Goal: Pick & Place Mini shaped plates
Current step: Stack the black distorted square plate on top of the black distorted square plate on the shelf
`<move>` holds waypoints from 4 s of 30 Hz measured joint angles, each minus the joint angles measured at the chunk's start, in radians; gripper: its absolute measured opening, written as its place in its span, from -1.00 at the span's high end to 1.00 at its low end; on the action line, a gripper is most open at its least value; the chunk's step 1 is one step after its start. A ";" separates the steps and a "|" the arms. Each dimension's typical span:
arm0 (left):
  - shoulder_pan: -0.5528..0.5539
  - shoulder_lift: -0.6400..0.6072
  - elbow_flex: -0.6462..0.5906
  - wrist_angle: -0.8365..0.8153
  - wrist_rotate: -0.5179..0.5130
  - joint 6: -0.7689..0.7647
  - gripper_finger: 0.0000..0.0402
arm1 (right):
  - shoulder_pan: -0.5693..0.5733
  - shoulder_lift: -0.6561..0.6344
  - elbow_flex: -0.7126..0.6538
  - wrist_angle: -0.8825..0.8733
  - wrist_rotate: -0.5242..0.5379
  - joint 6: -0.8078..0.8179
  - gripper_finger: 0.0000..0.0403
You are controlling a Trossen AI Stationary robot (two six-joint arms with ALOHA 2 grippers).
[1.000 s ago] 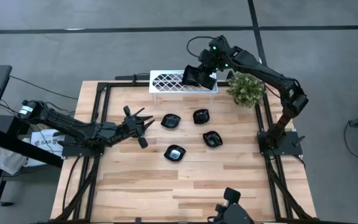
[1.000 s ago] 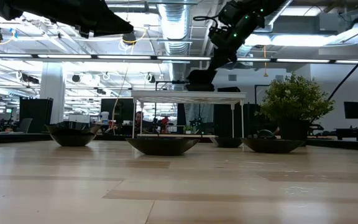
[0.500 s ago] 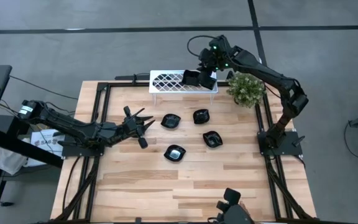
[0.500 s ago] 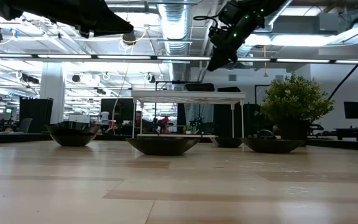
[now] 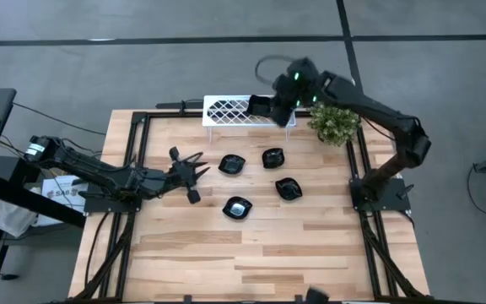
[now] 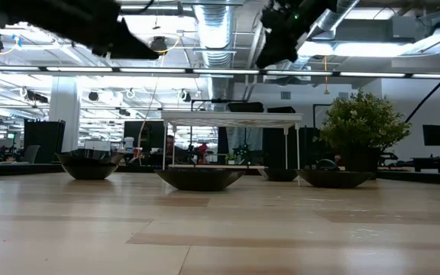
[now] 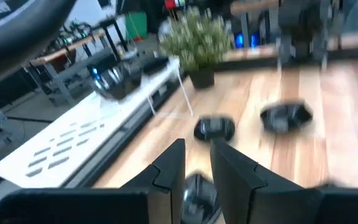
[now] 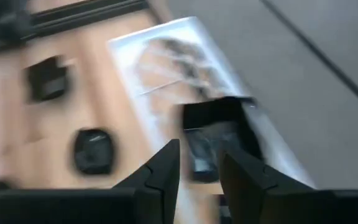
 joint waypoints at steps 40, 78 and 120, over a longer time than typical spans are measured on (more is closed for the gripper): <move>-0.034 0.000 -0.122 -0.578 0.235 -0.408 0.19 | 0.766 -0.368 -1.010 0.945 0.296 0.055 0.52; 0.028 0.000 -0.069 -0.376 0.344 -0.508 0.20 | 0.767 -0.368 -1.009 0.928 0.291 0.051 0.52; 0.146 0.057 -0.035 -0.516 0.328 -0.747 0.20 | 0.767 -0.368 -1.015 0.891 0.288 0.035 0.52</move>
